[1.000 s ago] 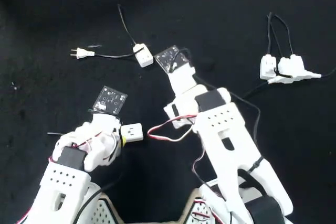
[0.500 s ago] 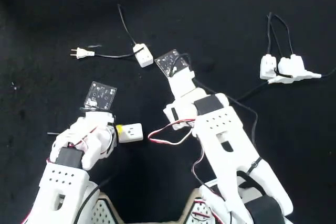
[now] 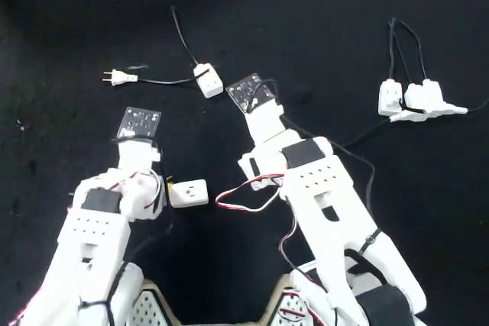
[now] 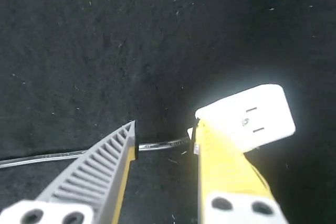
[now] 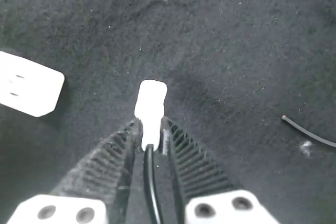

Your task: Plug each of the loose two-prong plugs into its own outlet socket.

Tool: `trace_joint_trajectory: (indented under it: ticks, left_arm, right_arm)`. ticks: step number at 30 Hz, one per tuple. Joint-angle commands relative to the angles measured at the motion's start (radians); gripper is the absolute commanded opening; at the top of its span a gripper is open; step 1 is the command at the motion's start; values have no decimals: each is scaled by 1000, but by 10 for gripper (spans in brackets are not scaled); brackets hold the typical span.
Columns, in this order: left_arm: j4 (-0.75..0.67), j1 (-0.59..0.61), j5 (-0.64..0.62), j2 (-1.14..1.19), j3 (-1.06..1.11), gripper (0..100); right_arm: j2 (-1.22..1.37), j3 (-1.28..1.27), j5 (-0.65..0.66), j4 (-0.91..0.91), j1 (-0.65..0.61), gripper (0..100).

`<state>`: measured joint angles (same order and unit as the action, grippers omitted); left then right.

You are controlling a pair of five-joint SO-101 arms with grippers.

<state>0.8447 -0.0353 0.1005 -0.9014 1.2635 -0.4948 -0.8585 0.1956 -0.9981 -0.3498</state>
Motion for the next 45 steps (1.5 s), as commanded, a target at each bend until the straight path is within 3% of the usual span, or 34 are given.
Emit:
trace_joint_trajectory:
  ticks: [1, 26, 33, 40, 45]
  left_arm:
    - [-40, 7, -15, 44, -64, 191]
    - [-40, 5, -11, 44, -85, 196]
    - [-35, 5, -15, 44, -77, 195]
    - [-32, -134, -8, 44, -62, 191]
    - [-32, -125, -8, 44, -64, 191]
  right_arm:
    - [-7, 2, -8, 20, 12, 11]
    - [-7, 12, -9, 41, 14, 11]
    - [-120, -64, -9, 66, 43, 11]
    - [-280, -183, -8, 138, 69, 11]
    - [-309, -193, -9, 133, 69, 11]
